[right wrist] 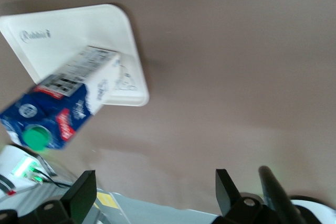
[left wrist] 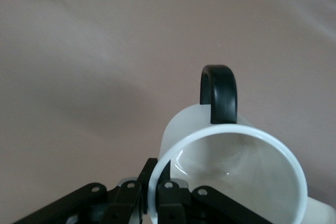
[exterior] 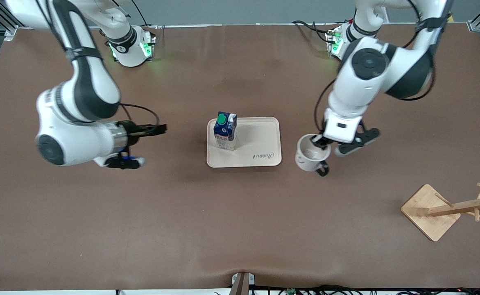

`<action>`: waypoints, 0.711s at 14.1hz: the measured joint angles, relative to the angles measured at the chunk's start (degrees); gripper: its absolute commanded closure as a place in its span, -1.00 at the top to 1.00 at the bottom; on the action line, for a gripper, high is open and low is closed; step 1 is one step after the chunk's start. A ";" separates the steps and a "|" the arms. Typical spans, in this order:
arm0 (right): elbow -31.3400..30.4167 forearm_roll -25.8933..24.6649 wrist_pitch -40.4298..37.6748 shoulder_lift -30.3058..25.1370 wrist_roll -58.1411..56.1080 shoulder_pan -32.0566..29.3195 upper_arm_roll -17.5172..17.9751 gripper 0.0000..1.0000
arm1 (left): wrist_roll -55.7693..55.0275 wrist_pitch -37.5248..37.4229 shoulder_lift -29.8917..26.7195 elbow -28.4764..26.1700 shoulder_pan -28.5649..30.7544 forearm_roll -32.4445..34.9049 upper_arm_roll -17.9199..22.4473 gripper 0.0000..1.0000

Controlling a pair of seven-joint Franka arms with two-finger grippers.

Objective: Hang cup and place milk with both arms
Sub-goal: 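Carry the mug toward the wooden stand while the right gripper grasps milk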

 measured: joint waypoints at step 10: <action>0.05 1.04 18.77 3.94 25.75 18.52 0.10 1.00 | 47.54 -19.31 -2.17 10.67 21.10 0.00 0.45 -1.00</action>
